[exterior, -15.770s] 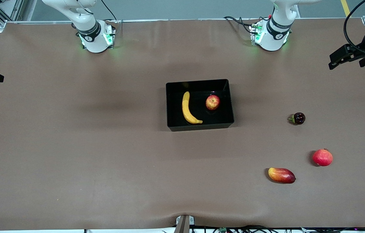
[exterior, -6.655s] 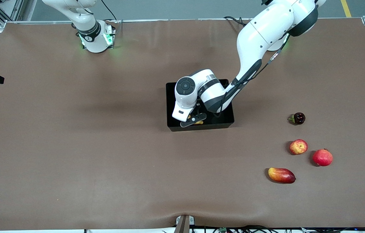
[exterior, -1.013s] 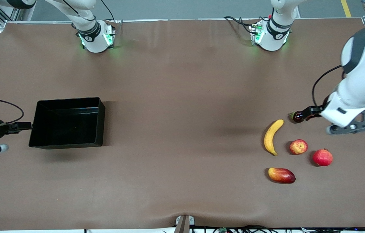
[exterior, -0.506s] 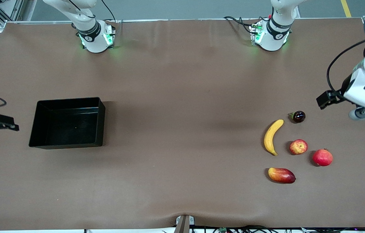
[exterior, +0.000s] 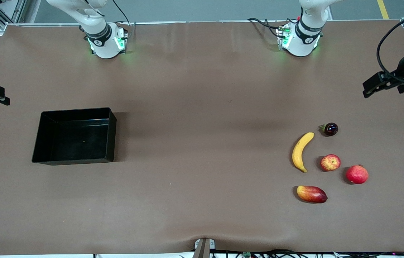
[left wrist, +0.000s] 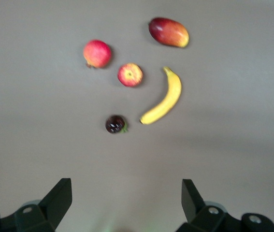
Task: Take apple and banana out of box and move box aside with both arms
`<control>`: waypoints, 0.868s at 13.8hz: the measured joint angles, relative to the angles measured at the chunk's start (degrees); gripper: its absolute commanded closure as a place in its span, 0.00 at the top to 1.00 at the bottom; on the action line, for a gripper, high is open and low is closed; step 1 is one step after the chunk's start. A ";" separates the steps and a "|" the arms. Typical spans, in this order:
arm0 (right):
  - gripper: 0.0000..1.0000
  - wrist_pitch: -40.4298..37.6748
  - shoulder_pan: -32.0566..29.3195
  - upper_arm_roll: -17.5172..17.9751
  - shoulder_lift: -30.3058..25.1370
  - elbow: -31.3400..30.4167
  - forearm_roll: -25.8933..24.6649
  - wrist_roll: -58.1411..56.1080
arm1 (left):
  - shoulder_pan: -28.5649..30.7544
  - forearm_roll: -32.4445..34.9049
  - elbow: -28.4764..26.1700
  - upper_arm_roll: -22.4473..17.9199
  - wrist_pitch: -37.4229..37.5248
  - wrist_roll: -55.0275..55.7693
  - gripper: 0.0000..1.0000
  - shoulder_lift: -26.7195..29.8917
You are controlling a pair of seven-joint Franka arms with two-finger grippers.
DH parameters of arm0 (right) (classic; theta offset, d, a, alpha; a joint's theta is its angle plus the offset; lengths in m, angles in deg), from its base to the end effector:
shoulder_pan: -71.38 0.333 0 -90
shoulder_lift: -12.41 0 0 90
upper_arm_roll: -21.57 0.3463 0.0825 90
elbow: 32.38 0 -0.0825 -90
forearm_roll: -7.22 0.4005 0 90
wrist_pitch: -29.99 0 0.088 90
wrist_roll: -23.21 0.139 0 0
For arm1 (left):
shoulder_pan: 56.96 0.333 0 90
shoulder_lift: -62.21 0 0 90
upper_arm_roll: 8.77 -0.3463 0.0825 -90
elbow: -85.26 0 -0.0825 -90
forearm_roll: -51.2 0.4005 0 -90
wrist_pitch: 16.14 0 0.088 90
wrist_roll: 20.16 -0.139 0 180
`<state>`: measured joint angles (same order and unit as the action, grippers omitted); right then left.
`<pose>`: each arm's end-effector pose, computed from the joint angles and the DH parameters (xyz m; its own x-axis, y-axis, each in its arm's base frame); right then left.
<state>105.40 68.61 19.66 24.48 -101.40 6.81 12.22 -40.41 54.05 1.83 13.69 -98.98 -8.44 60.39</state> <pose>0.6078 -0.0482 0.6510 0.9891 0.1086 -0.0997 0.1086 -0.9941 -0.0051 0.5652 -0.0471 0.6507 0.9938 0.1070 -0.0311 0.1056 -0.9934 -0.0447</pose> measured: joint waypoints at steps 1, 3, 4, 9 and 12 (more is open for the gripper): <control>1.00 0.18 -0.02 -0.01 -1.66 -2.16 0.00 2.24 | -2.33 -1.30 -0.45 -2.82 0.53 -0.03 1.00 0.88; 1.00 0.56 -0.01 0.04 -5.20 -6.53 0.00 4.39 | -6.25 -2.28 -2.31 -6.95 0.95 -0.05 1.00 3.09; 1.00 1.87 -0.03 0.00 -6.80 -8.87 0.00 4.82 | -8.21 -2.36 -3.47 -8.65 1.00 -0.05 1.00 4.28; 1.00 8.61 -0.10 -0.04 -12.43 -18.90 -0.01 4.49 | -14.08 -2.38 -8.87 -13.50 0.87 -0.05 1.00 9.35; 1.00 8.95 -0.04 0.19 -14.60 -20.90 -0.01 3.22 | -14.67 -2.38 -10.52 -14.69 0.51 -0.05 1.00 10.70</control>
<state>114.35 68.57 19.85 9.88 -122.30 6.80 15.44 -55.08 51.67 -8.68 -1.00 -98.47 -8.49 71.09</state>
